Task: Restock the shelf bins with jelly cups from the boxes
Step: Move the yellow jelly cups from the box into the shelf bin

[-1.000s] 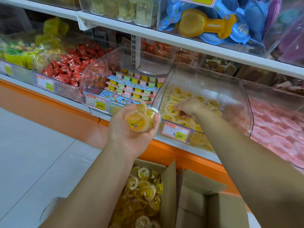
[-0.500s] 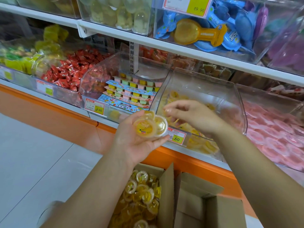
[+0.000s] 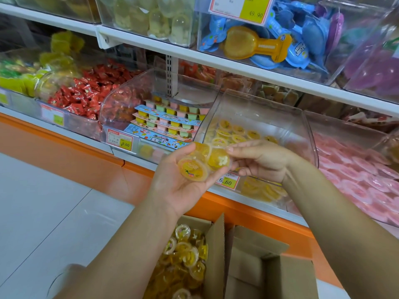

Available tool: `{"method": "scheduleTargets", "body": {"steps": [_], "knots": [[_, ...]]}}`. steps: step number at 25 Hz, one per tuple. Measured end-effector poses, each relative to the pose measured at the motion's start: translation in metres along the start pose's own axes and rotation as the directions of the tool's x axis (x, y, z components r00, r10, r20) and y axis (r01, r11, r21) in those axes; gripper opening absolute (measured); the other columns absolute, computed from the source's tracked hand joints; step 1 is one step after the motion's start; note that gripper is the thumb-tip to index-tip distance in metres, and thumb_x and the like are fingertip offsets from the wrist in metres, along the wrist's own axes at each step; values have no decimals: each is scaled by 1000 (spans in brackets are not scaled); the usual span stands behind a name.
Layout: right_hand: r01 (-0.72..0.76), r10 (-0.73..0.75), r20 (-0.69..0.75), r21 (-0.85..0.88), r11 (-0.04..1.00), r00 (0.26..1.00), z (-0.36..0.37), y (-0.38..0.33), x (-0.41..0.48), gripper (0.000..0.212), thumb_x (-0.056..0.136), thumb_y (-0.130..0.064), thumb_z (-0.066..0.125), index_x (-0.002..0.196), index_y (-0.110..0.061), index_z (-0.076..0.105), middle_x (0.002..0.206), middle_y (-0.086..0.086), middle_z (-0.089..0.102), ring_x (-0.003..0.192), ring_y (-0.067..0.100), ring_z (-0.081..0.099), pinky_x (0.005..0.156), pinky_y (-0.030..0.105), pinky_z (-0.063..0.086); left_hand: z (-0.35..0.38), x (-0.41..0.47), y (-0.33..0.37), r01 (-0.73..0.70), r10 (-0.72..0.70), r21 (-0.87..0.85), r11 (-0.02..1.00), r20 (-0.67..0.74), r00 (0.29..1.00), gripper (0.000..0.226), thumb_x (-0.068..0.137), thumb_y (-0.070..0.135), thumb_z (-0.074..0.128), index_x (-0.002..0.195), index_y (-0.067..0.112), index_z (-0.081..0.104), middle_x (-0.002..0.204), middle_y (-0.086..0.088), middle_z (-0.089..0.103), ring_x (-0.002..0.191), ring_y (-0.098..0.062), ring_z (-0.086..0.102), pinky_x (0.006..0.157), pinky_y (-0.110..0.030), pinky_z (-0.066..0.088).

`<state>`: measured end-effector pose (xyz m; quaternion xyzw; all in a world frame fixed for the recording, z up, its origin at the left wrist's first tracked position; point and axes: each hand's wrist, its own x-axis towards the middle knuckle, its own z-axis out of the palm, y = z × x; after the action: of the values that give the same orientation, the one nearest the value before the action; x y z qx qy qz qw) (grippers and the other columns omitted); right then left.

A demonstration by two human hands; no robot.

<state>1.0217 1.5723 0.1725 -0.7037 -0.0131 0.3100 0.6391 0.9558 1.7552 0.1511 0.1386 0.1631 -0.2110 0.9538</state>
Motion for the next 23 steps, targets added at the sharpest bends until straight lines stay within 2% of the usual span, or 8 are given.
{"method": "scheduleTargets", "body": {"steps": [3,6,8,10,12,16,19,23], "knots": [[71,-56,-173,83,994,983,-19,-1,6,19,76,-10,68,94,-3,68,65,6,68,56,11,61,45,16,49,1,2,1,-42,42,23,999,-26,999,51,84,9,64,134,1,54,121,-30,65,111,-47,64,88,-64,53],[126,-364,-502,-445,887,785,-46,7,25,6,86,-7,67,84,-12,70,75,3,65,65,11,60,60,21,53,-8,9,9,-145,144,-1,989,-100,984,81,69,0,72,144,12,45,124,-30,63,100,-50,68,71,-62,58],[5,-505,-433,-755,655,747,-47,20,35,12,86,-10,68,77,-18,69,80,-4,65,79,13,62,74,20,47,-10,8,13,-169,167,-9,986,-110,980,87,66,-2,72,146,16,43,124,-30,62,94,-50,69,69,-58,58],[-26,-454,-321,-838,544,831,-42,33,37,9,85,-11,70,79,-18,70,83,-7,63,85,11,60,70,6,37,-10,5,13,-180,178,-3,984,-102,979,83,65,-1,71,143,16,46,124,-30,62,92,-48,70,70,-57,59],[-5,-364,-318,-759,651,876,-47,40,38,8,85,-14,71,78,-18,71,86,-9,67,84,5,59,72,-1,36,-9,3,11,-189,188,3,982,-111,976,83,63,0,70,141,16,48,123,-31,61,91,-47,71,71,-57,60],[-53,-311,-525,-567,822,792,-65,47,48,13,78,-12,77,75,-24,72,83,-7,66,88,18,65,87,34,54,-6,1,10,-187,187,16,982,-126,974,82,63,1,70,140,14,49,122,-29,63,90,-44,72,70,-53,61],[-87,-170,-504,-447,890,847,-58,42,51,23,81,1,71,103,-7,69,89,8,63,76,18,59,65,20,53,-6,1,9,-187,189,28,982,-114,975,81,64,1,71,141,13,49,121,-28,64,91,-43,72,68,-49,61],[-61,-139,-551,-328,943,823,-59,40,57,31,80,7,70,108,-4,66,80,5,57,64,13,57,54,12,51,-6,1,10,-187,190,34,982,-127,974,80,64,1,70,141,12,48,120,-29,65,92,-42,73,67,-47,61]]}}
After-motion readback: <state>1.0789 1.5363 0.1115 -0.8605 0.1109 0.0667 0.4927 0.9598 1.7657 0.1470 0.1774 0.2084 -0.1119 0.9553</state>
